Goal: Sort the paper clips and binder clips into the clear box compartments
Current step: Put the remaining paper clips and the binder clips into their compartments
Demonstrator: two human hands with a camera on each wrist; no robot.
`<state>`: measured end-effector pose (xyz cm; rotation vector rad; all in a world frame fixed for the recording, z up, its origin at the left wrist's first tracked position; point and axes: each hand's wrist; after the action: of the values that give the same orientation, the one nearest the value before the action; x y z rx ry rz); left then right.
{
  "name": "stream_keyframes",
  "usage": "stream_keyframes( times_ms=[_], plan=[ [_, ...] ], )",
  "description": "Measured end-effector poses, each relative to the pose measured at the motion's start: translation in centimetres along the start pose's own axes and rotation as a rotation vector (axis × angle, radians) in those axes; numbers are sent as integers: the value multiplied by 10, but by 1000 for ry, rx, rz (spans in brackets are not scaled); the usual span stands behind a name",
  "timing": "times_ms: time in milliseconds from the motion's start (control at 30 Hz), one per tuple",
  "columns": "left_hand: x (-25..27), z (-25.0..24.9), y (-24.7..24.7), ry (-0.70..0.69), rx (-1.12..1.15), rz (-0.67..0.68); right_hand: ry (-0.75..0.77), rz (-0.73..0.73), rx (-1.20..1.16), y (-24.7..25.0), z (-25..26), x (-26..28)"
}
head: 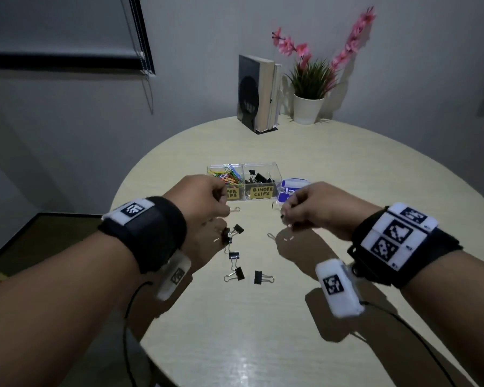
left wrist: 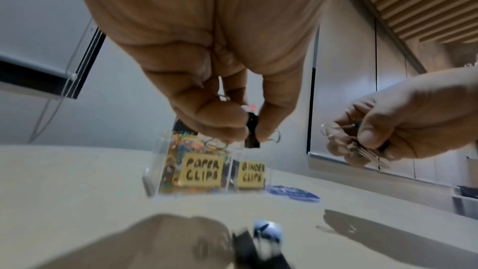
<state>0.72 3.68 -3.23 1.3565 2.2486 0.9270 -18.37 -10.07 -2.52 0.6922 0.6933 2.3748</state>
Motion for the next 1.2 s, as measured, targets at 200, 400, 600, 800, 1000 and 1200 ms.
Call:
stream_keyframes(
  times_ms=[200, 400, 600, 800, 1000, 1200],
  plan=[
    [-74, -36, 5, -75, -79, -135, -3, -208, -176, 42, 30, -52],
    [-118, -40, -20, -19, -122, -56, -34, -222, -236, 48, 32, -88],
    [-118, -33, -16, -33, 90, -96, -15, -207, -292, 46, 35, -104],
    [-91, -19, 7, 11, 473, -261, 16, -186, -64, 31, 47, -126],
    [-48, 7, 20, 20, 172, -113, 82, -189, 627, 3, 51, -141],
    [-18, 22, -4, 14, -277, 197, 173, -369, 801, 4, 43, -112]
  ],
)
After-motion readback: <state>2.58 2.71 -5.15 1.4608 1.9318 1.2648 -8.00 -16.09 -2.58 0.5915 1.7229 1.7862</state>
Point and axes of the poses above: each hand's wrist, its own x-axis away from the middle knuckle, its own y-axis out of the back of the hand, z = x × y, and after that the axes turned 12 degrees about x, right-handed
